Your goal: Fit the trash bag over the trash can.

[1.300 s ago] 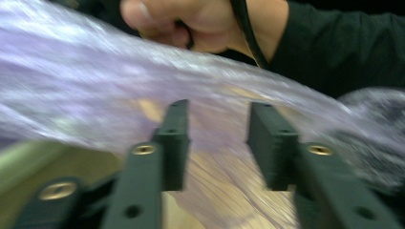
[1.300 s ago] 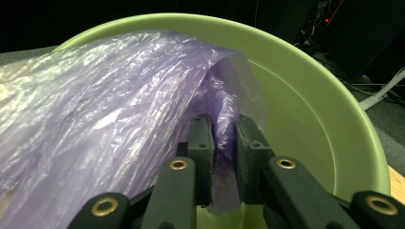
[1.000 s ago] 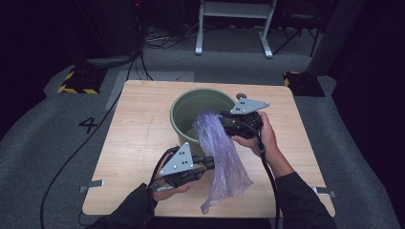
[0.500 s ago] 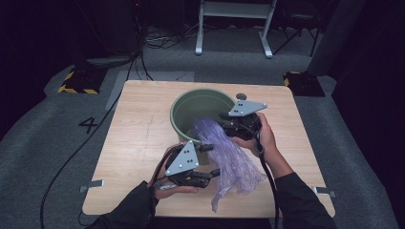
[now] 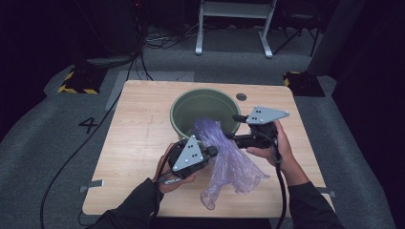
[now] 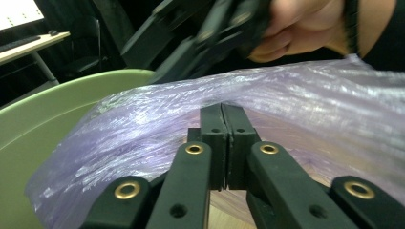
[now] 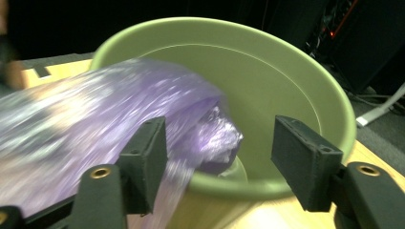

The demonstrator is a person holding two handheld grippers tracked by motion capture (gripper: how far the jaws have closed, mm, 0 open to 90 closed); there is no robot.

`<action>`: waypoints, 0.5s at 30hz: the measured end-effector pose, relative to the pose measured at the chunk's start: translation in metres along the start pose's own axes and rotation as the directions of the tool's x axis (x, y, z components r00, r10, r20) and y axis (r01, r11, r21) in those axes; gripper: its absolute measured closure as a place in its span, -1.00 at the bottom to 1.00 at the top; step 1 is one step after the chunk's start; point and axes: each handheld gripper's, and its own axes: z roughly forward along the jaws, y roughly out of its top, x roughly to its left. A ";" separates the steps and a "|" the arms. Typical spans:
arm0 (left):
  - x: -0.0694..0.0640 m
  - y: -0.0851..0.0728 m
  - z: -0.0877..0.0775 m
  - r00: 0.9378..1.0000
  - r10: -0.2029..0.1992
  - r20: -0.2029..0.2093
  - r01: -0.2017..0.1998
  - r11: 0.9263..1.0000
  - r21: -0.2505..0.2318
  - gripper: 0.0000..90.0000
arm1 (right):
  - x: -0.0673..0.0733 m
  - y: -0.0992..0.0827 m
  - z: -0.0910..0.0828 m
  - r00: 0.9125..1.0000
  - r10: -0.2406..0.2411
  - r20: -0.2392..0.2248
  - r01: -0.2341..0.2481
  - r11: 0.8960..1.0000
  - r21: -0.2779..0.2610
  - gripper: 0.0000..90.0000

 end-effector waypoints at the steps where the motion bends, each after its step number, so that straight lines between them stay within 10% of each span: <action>1: 0.000 0.000 0.000 1.000 0.002 0.004 -0.002 1.000 0.002 0.99 | 0.000 -0.002 -0.006 1.000 -0.006 0.001 0.006 1.000 -0.005 -0.22; 15: 0.003 -0.001 0.002 1.000 -0.006 0.016 0.006 1.000 0.013 1.00 | 0.013 -0.032 -0.067 0.999 -0.027 -0.027 0.025 0.997 -0.072 -0.37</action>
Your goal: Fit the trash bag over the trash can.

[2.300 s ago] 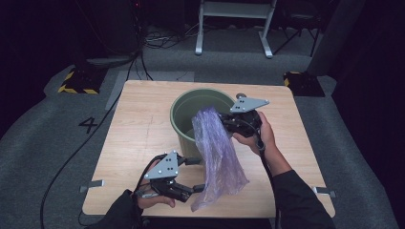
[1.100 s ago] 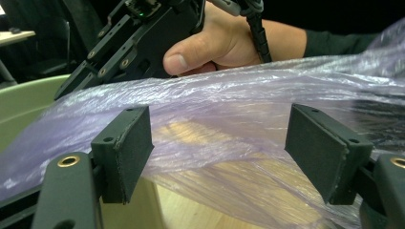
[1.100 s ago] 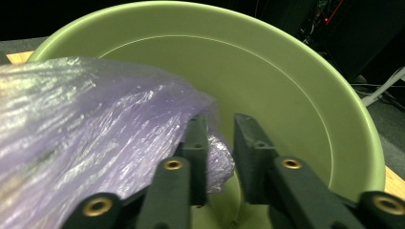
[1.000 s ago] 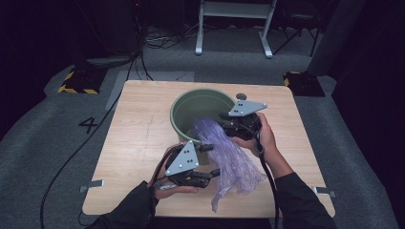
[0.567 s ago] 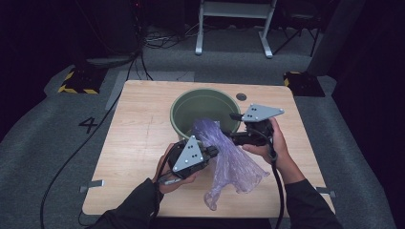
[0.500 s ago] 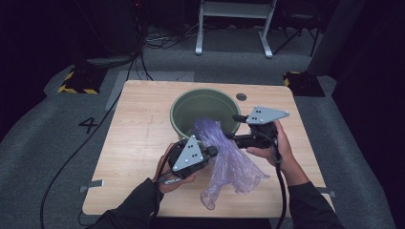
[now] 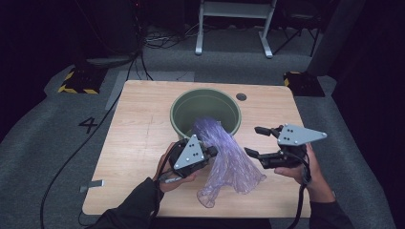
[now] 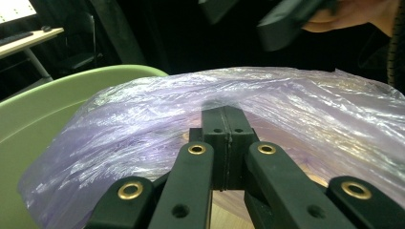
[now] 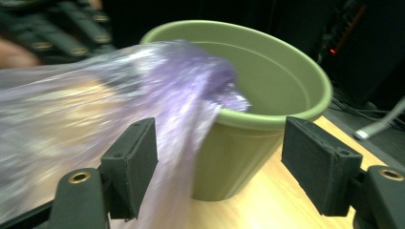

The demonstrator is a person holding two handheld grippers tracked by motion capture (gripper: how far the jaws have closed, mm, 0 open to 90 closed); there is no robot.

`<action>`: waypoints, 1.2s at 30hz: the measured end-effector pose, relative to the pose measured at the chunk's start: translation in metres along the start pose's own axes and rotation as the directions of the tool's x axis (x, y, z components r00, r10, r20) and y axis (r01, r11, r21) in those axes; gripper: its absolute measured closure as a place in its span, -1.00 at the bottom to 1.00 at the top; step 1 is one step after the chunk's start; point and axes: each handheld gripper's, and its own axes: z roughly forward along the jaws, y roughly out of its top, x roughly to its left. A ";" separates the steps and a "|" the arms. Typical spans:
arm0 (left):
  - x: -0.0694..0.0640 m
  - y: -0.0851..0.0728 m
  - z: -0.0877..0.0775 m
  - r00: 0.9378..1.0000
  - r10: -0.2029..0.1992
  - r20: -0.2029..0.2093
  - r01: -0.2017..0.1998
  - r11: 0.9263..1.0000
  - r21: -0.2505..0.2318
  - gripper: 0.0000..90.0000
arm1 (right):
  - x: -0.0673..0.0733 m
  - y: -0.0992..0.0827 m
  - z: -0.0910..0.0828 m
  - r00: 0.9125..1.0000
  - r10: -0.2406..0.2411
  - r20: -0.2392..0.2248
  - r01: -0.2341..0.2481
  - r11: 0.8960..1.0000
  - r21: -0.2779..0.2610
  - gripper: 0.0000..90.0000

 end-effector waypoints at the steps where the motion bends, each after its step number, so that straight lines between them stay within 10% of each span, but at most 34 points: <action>1: 0.001 0.000 0.000 1.000 -0.002 -0.003 0.002 1.000 0.000 1.00 | 0.007 -0.004 -0.006 1.000 -0.013 -0.018 0.013 1.000 -0.008 -0.37; 14: 0.004 -0.001 -0.001 1.000 -0.001 -0.015 0.001 1.000 0.016 1.00 | 0.055 -0.031 -0.015 0.993 -0.074 -0.091 0.072 0.997 -0.030 -0.46; 24: 0.007 -0.001 -0.002 1.000 -0.005 -0.018 0.006 1.000 0.017 1.00 | 0.083 -0.040 -0.003 0.981 -0.184 -0.061 0.183 0.983 -0.016 -0.43; 36: 0.012 -0.003 -0.010 1.000 -0.019 -0.021 0.019 1.000 0.007 0.99 | 0.079 -0.038 0.014 0.964 -0.264 0.027 0.264 0.965 -0.006 0.96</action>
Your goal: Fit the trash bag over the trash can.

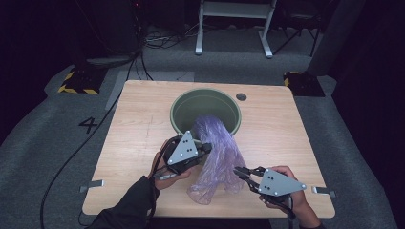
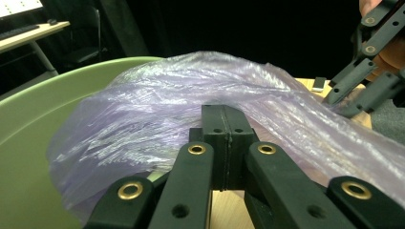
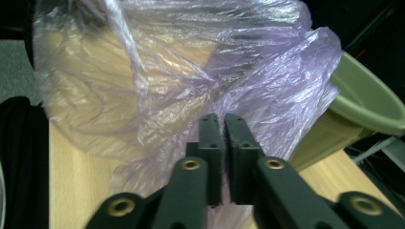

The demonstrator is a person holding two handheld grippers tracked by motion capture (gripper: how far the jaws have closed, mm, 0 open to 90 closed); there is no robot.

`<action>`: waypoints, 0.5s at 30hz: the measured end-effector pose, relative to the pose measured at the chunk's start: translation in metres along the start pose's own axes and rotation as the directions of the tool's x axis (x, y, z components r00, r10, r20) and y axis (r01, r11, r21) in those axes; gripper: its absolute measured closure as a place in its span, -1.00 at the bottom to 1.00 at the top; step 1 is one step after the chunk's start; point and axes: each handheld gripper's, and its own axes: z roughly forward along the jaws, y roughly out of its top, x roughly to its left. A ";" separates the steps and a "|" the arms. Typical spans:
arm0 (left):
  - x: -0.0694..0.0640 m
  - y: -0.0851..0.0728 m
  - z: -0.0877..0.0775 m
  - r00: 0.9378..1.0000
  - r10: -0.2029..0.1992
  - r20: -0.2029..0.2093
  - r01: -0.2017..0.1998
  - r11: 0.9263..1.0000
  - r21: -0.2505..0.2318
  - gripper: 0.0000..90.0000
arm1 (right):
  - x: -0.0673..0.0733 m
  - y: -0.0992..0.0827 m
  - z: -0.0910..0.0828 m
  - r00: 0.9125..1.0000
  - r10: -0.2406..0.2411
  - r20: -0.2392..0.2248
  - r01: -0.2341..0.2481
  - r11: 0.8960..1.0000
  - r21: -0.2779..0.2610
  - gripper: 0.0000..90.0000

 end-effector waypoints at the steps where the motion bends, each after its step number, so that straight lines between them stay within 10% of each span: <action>1: 0.001 0.000 -0.001 1.000 -0.003 -0.001 0.003 1.000 -0.001 0.99 | -0.001 0.001 0.000 1.000 0.005 0.002 -0.005 1.000 -0.009 0.99; 6: 0.003 -0.001 -0.006 1.000 0.005 0.000 -0.005 1.000 0.025 0.83 | -0.009 0.004 0.002 0.999 0.037 0.033 -0.036 0.999 -0.040 1.00; 15: -0.002 -0.002 -0.034 1.000 -0.020 -0.002 0.020 1.000 0.010 -0.11 | -0.021 0.012 0.006 0.995 0.075 0.063 -0.071 0.996 -0.062 1.00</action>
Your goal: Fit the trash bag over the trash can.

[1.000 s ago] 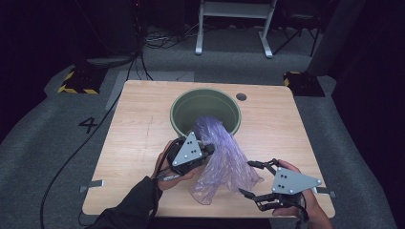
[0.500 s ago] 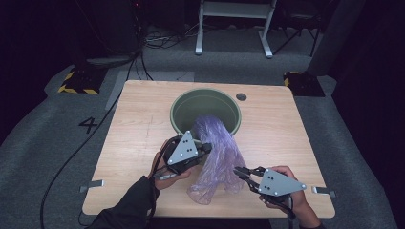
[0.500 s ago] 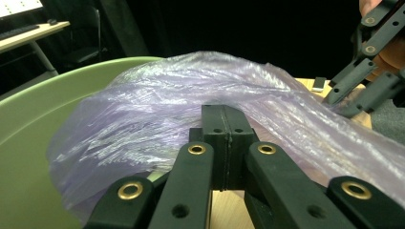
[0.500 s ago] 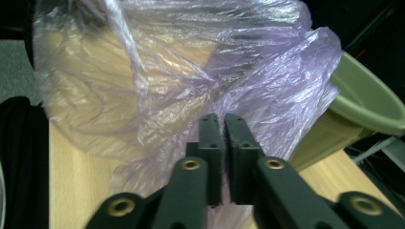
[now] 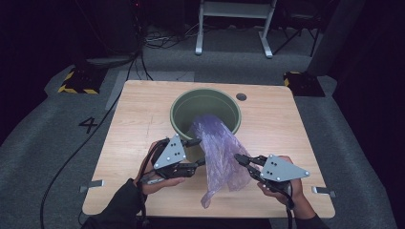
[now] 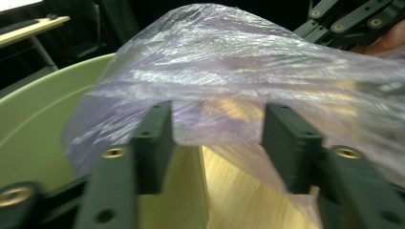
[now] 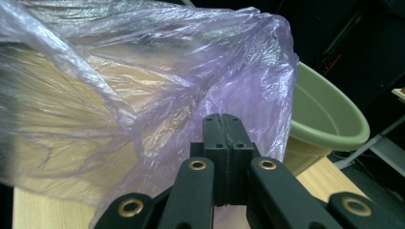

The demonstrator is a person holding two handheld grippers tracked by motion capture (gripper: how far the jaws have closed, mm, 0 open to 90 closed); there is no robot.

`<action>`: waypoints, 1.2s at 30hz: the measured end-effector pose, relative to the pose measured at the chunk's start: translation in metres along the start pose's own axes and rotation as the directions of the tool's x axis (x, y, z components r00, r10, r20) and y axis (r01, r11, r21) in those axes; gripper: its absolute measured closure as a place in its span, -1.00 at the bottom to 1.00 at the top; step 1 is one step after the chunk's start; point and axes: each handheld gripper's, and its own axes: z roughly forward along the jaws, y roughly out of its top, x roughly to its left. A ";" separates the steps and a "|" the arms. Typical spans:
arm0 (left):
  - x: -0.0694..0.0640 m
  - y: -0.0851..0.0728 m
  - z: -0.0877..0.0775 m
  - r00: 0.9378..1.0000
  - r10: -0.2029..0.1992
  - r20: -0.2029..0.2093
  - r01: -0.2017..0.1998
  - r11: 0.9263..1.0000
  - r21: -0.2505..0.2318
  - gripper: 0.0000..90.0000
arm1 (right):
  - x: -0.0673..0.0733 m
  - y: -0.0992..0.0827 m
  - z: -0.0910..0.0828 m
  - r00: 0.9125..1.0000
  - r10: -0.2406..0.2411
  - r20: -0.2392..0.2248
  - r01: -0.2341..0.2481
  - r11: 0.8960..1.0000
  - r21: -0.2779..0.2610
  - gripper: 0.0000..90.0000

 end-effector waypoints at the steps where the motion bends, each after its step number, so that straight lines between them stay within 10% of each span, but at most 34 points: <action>1: 0.000 0.000 -0.004 1.000 -0.010 0.006 0.011 1.000 -0.007 -0.21 | 0.000 0.001 0.001 1.000 -0.004 0.004 0.004 1.000 0.000 1.00; 8: -0.014 0.003 -0.021 0.999 0.013 0.037 -0.013 1.000 -0.014 -0.53 | -0.004 0.007 0.006 1.000 -0.001 0.028 0.000 1.000 0.012 1.00; 13: -0.035 0.010 -0.017 0.999 -0.011 0.046 0.008 0.998 0.069 -0.51 | -0.010 0.014 0.011 0.998 0.008 0.066 -0.011 0.999 0.038 1.00; 30: -0.085 0.035 0.008 0.986 0.027 0.163 -0.028 1.000 0.000 -0.65 | -0.012 0.026 0.028 0.995 0.000 0.102 -0.008 0.997 0.078 1.00; 36: -0.091 0.035 0.021 0.994 0.032 0.103 -0.034 0.999 0.023 -0.65 | -0.014 0.025 0.028 0.994 0.004 0.107 -0.013 0.997 0.080 1.00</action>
